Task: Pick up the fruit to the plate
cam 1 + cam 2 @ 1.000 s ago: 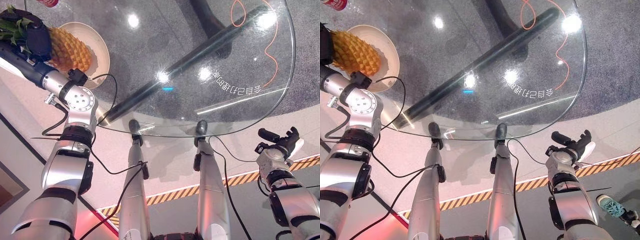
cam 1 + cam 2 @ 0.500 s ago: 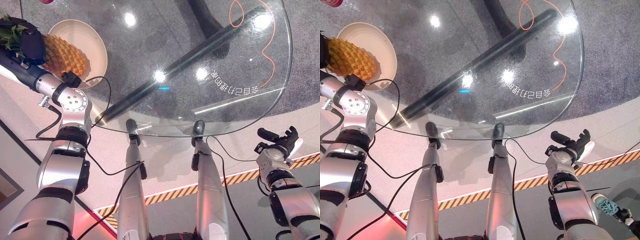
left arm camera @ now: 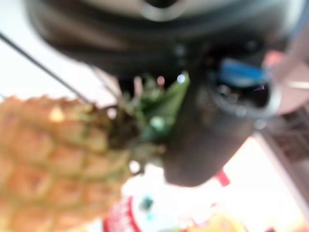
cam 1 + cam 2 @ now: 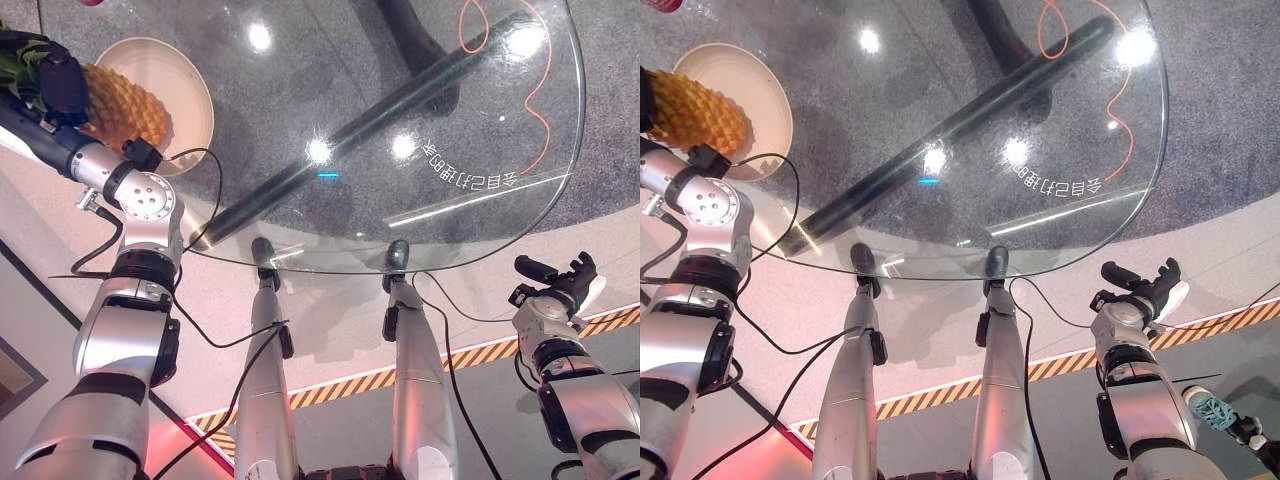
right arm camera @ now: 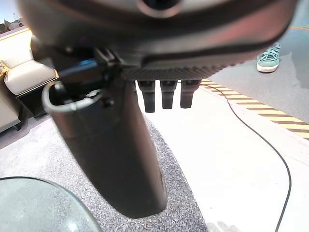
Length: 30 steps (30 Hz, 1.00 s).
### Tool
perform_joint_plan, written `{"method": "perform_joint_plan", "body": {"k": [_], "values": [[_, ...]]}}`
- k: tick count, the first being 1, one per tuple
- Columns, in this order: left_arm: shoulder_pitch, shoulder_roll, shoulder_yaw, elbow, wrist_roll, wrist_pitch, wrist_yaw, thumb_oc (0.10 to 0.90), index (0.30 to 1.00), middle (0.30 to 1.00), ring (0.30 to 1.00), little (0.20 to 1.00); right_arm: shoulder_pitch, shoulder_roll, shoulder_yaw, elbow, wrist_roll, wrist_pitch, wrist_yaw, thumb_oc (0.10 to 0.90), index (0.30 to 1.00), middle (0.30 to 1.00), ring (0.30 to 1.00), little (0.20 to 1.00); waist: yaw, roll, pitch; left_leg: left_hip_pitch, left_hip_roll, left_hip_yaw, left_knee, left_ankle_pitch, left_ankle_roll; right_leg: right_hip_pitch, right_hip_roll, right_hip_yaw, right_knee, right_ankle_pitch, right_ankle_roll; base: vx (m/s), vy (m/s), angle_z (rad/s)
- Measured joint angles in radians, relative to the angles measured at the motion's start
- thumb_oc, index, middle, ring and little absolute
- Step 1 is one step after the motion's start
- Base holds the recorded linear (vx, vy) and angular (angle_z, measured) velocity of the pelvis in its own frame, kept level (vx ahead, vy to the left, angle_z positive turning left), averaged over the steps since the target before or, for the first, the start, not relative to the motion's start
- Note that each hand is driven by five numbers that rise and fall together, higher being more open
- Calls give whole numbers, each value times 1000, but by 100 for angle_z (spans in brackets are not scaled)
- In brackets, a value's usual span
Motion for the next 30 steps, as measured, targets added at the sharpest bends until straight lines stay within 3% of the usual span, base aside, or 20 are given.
{"method": "perform_joint_plan", "body": {"k": [30], "values": [[-8,1,0,-8,-27,-21,-64,443,594,594,594,543,-2,32,0,-1,-1,-5,0,800,900,900,900,900,8,0,0,-8,0,-4,2,4,-3,-9,0,-2,8,-1,-1,0,0,0]]}}
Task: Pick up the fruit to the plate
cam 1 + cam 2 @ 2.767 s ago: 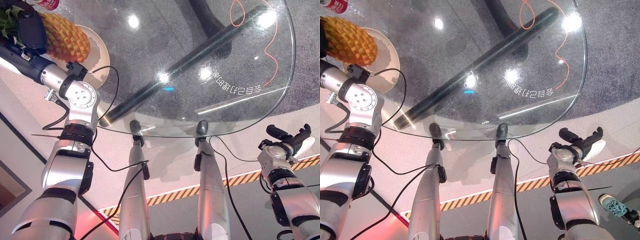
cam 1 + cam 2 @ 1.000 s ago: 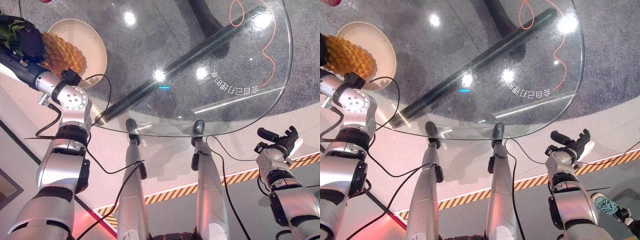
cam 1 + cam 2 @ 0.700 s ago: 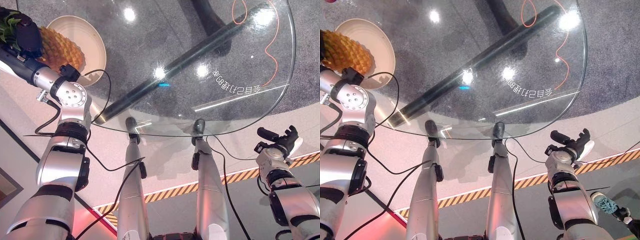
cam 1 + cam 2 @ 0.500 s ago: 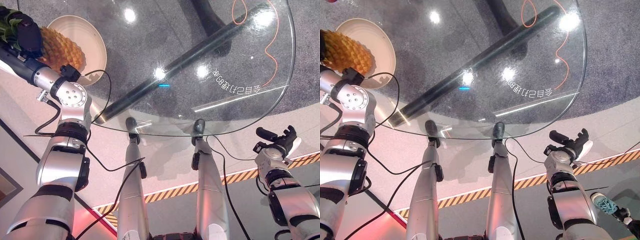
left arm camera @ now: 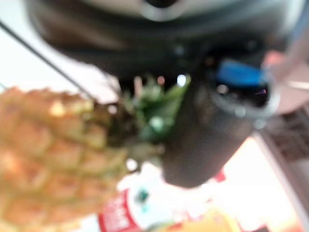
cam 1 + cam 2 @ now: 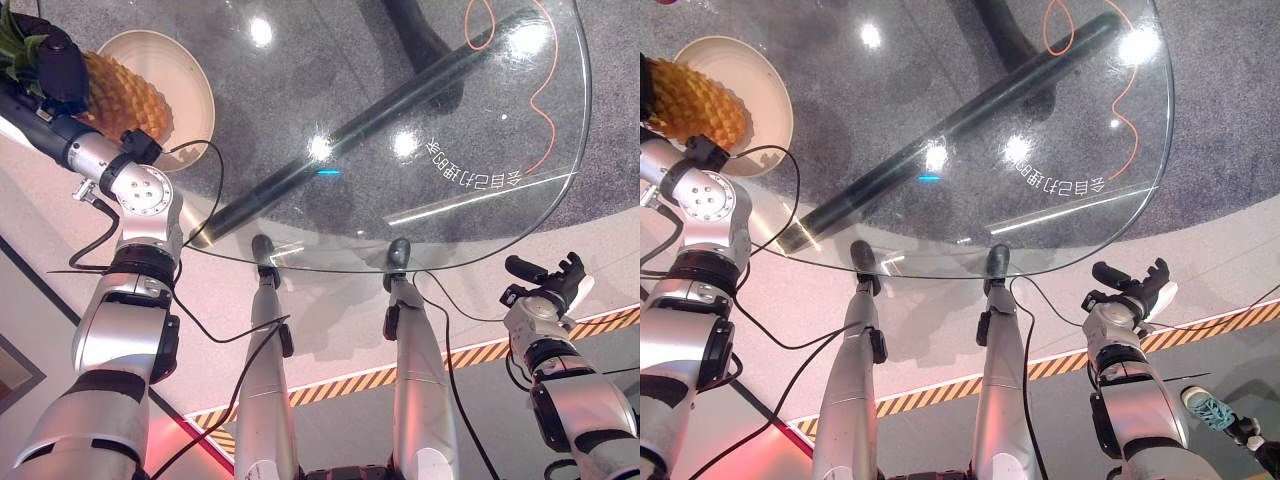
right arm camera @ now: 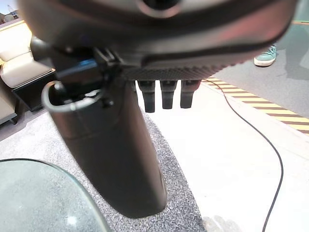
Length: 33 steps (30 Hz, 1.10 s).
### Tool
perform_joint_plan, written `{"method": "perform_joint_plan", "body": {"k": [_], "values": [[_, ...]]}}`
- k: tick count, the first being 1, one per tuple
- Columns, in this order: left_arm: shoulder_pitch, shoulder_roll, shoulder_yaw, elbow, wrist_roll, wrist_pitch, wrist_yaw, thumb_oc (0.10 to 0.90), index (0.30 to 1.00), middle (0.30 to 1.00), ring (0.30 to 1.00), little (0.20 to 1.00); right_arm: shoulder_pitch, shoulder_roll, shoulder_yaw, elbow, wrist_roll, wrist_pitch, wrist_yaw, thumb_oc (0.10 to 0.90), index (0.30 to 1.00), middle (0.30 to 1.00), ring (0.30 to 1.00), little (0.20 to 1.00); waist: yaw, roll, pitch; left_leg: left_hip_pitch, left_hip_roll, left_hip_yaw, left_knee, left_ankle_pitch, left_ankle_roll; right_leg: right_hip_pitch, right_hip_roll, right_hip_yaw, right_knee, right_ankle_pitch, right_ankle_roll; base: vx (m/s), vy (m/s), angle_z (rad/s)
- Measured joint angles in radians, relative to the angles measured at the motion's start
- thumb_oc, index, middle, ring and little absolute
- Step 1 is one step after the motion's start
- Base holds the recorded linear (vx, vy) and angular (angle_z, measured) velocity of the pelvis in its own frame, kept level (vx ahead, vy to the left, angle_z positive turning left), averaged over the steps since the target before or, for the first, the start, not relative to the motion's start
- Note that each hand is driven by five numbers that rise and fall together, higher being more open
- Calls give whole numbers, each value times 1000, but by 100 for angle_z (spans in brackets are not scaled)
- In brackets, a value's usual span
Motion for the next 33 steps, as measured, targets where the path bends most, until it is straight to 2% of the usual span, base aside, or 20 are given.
{"method": "perform_joint_plan", "body": {"k": [4,7,10,12,30,31,33], "values": [[2,-2,0,0,-8,-11,-3,525,665,665,665,625,0,0,0,0,0,-1,0,800,900,900,900,900,1,0,0,0,0,-1,0,1,0,0,0,-1,1,0,0,0,0,0],[2,-3,0,-2,-9,-21,-13,556,691,691,691,656,0,0,0,0,0,-5,0,800,900,900,900,900,1,0,0,0,0,-2,1,1,0,0,0,-1,4,-1,-1,0,0,0],[7,-6,-4,-21,-9,-21,-21,657,778,778,778,757,0,0,0,0,0,-5,0,800,900,900,900,900,1,0,0,0,0,-5,3,2,-1,0,0,-3,9,-3,-4,0,0,0],[15,-9,-5,-37,-9,-21,-21,682,799,799,799,782,0,0,0,0,0,-6,0,800,900,900,900,900,2,0,0,0,0,-6,4,2,-1,0,0,-3,11,-3,-4,-19,-19,0],[48,-29,-6,-70,-9,-32,-44,764,869,869,869,864,-18,2,0,1,1,-15,-2,800,900,900,900,900,17,-1,0,-1,3,-22,17,4,-4,-5,3,-9,48,-18,-15,-12,-10,1],[48,-29,-6,-72,-9,-32,-44,800,900,900,900,900,-22,2,0,1,1,-15,-2,800,900,900,900,900,17,-1,0,-1,3,-22,17,4,-4,-5,3,-9,48,-19,-15,0,0,0],[49,-29,-6,-74,-9,-32,-44,800,900,900,900,900,-24,2,0,2,1,-15,-2,800,900,900,900,900,17,-1,0,-1,3,-22,17,4,-4,-4,3,-10,48,-20,-15,0,0,0]]}}
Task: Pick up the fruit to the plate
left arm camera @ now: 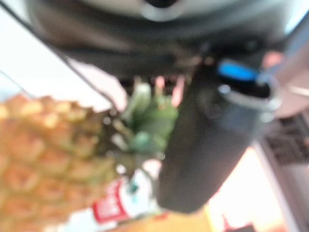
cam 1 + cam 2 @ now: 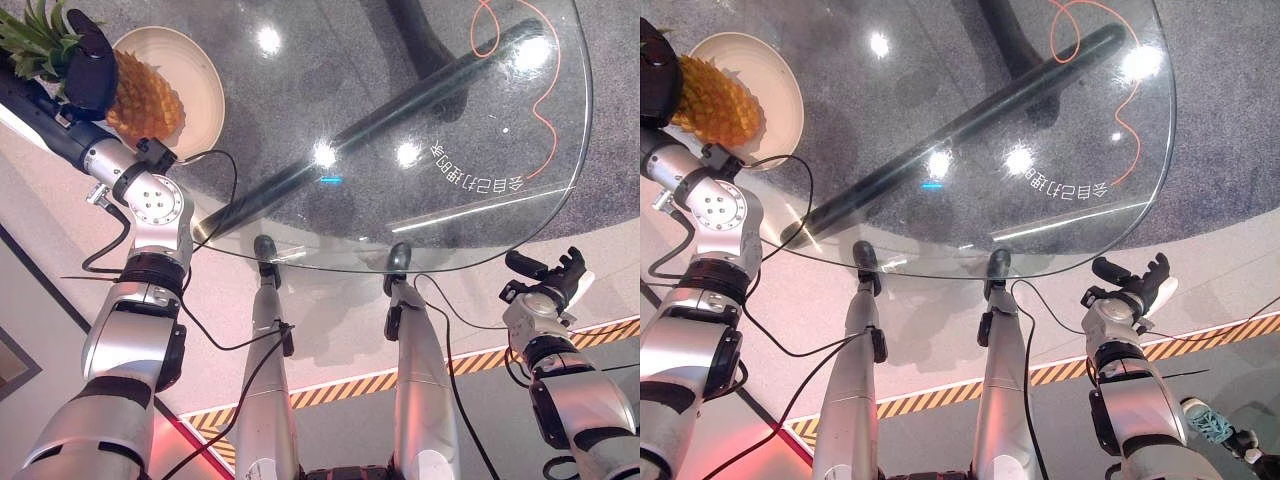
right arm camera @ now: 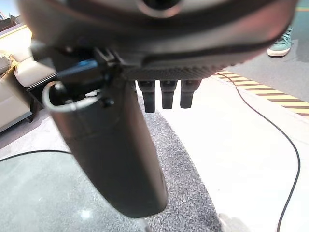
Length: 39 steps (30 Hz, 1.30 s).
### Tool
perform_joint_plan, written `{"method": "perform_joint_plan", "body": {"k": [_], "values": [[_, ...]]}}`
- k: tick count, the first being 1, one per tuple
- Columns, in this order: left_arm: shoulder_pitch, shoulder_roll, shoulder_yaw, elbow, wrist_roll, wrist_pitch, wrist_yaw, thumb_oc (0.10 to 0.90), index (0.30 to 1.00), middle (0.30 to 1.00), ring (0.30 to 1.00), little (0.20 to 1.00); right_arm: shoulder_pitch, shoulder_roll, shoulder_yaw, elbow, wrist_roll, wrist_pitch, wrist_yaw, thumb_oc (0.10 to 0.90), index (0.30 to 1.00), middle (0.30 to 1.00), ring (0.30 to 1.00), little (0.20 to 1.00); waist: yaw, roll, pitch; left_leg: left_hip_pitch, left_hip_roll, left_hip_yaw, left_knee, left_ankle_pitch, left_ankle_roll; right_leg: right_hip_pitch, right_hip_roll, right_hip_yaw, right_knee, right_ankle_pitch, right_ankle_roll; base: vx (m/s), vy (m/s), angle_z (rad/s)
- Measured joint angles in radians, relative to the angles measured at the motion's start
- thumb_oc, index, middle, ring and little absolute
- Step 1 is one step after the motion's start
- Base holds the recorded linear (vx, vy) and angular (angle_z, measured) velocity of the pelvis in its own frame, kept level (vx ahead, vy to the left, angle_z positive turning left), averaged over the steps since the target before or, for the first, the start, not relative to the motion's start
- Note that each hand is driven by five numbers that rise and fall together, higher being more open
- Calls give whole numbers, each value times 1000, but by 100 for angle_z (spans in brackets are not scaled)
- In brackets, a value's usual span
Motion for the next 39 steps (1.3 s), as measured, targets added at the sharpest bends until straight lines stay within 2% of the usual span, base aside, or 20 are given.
{"method": "perform_joint_plan", "body": {"k": [11,16,31,39], "values": [[52,-16,-5,-42,0,-15,-21,800,900,900,900,900,1,0,0,9,0,0,-3,800,900,900,900,900,8,0,0,2,1,-6,3,1,-2,6,0,-6,4,0,0,0,0,0],[80,-21,-28,-55,1,-20,-25,800,900,900,900,900,5,0,-1,24,0,0,-21,800,900,900,900,900,27,0,0,3,1,-12,5,0,1,6,-1,-10,14,-6,-2,6,-3,1],[123,-28,-34,-81,15,-24,-56,800,900,900,900,900,14,3,-1,25,1,0,-21,800,900,900,900,900,33,0,0,3,1,-28,18,-1,1,14,-2,-20,32,-15,-6,-2,0,1],[175,-46,-34,-81,20,-24,-98,800,900,900,900,900,34,9,-2,27,1,0,-21,800,900,900,900,900,47,0,0,49,3,-30,16,-5,-1,62,-2,-23,30,-20,-5,0,0,0]]}}
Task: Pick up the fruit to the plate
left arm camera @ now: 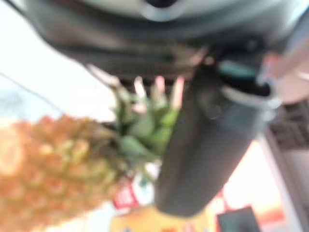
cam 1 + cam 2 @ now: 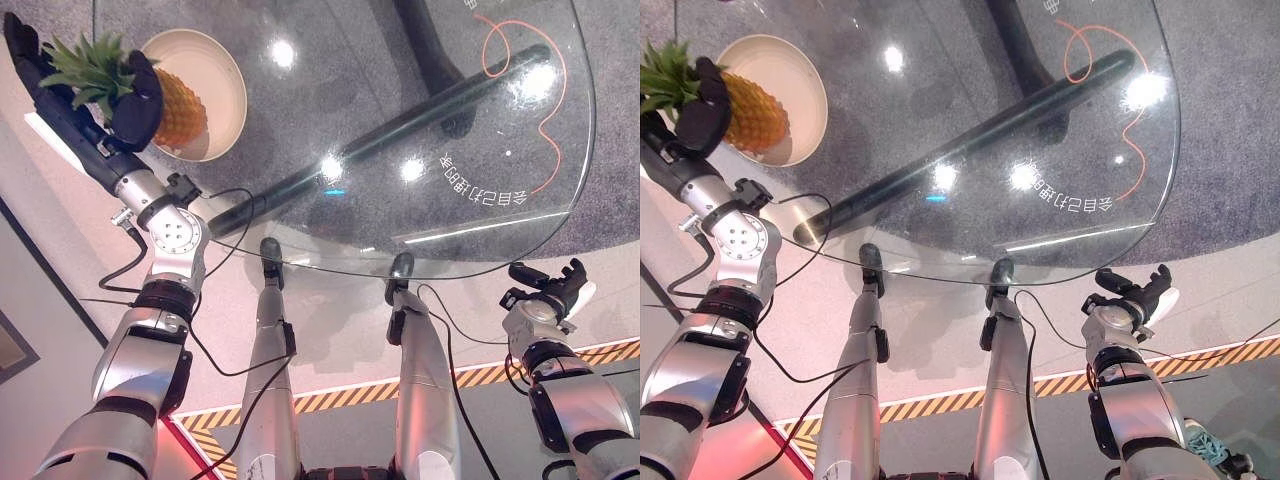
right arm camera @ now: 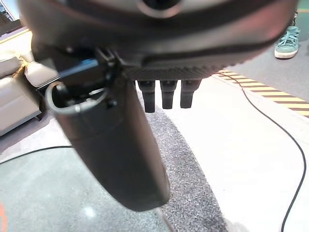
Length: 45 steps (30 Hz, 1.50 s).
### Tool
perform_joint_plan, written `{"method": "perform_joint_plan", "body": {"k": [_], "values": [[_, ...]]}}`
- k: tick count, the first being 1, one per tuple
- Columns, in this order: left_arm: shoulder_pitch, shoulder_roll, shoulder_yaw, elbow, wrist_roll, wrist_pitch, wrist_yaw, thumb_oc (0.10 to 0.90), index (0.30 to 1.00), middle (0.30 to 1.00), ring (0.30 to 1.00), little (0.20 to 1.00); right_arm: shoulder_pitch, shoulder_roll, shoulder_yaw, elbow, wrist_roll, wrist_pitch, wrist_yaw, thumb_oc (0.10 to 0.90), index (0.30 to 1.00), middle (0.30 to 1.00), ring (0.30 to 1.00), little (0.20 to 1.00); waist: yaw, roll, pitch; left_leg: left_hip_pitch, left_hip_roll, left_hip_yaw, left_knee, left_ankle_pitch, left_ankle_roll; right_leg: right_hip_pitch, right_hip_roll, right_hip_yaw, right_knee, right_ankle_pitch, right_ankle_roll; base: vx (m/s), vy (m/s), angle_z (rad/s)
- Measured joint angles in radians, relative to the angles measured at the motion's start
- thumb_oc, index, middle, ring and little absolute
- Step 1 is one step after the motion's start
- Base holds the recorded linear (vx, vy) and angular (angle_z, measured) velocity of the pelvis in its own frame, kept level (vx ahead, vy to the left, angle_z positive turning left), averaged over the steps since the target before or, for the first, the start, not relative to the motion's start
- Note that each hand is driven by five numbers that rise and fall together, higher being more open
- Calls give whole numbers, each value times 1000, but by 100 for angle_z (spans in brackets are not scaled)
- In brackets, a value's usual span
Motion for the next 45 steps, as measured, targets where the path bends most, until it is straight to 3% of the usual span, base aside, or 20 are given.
{"method": "perform_joint_plan", "body": {"k": [21,30,45], "values": [[110,-7,5,-1,-31,10,-164,800,900,900,900,900,36,15,-9,-10,0,0,2,800,900,900,900,900,40,-20,0,169,1,-1,-20,-17,5,216,0,-34,-88,7,8,4,-2,1],[154,-18,3,-1,-53,33,-215,800,900,900,900,900,67,29,-21,-7,0,0,3,800,900,900,900,900,39,-26,-1,225,2,-1,-34,-23,9,302,4,-49,-159,30,17,0,0,0],[185,-19,3,-2,-66,35,-266,800,900,900,900,900,75,35,-37,-2,0,1,4,800,900,900,900,900,63,-27,-1,269,-5,-1,-34,-31,15,358,0,-51,-180,33,26,-1,0,0]]}}
